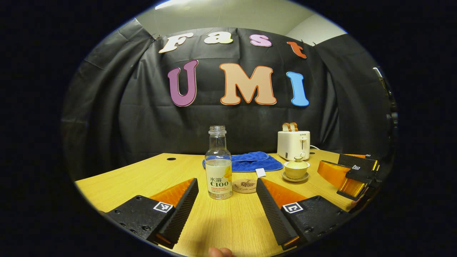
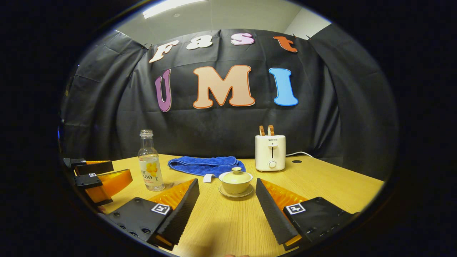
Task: Open the teacup lid with one hand, grasp the water bottle and pour water into the teacup with the other hand; after pouring, place the water bottle on the coaster and then close the teacup lid.
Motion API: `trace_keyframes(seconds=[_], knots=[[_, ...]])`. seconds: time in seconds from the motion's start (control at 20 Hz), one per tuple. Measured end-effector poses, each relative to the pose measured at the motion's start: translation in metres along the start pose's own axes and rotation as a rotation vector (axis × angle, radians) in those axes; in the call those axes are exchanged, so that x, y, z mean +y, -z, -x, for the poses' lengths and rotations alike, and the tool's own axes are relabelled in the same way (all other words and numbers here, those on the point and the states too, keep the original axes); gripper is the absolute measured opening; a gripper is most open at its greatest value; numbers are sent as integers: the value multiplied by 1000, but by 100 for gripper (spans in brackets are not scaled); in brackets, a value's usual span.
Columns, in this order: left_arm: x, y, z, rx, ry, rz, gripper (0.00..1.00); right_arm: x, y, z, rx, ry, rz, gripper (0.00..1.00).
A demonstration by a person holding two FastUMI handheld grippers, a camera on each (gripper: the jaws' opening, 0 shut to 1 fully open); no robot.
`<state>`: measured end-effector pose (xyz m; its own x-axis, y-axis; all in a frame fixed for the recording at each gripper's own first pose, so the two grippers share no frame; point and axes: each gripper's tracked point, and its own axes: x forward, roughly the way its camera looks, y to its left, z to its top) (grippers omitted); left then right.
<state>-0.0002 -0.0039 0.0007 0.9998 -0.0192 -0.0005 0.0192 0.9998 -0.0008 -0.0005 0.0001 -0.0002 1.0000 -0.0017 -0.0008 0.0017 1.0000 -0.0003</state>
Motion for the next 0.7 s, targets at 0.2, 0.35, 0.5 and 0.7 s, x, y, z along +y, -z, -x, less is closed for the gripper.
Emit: trace_keyframes(seconds=[0.2,0.35,0.5,0.7], knots=[[-1,1,1,0,-1,0,95,0,0,0,0,0,0,100],[0,0,1,0,-1,0,95,-2,0,0,0,6,1,99],[0,1,1,0,-1,0,95,-4,0,-8,0,14,0,100],[0,0,1,0,-1,1,95,-14,2,-40,2,57,1,100]])
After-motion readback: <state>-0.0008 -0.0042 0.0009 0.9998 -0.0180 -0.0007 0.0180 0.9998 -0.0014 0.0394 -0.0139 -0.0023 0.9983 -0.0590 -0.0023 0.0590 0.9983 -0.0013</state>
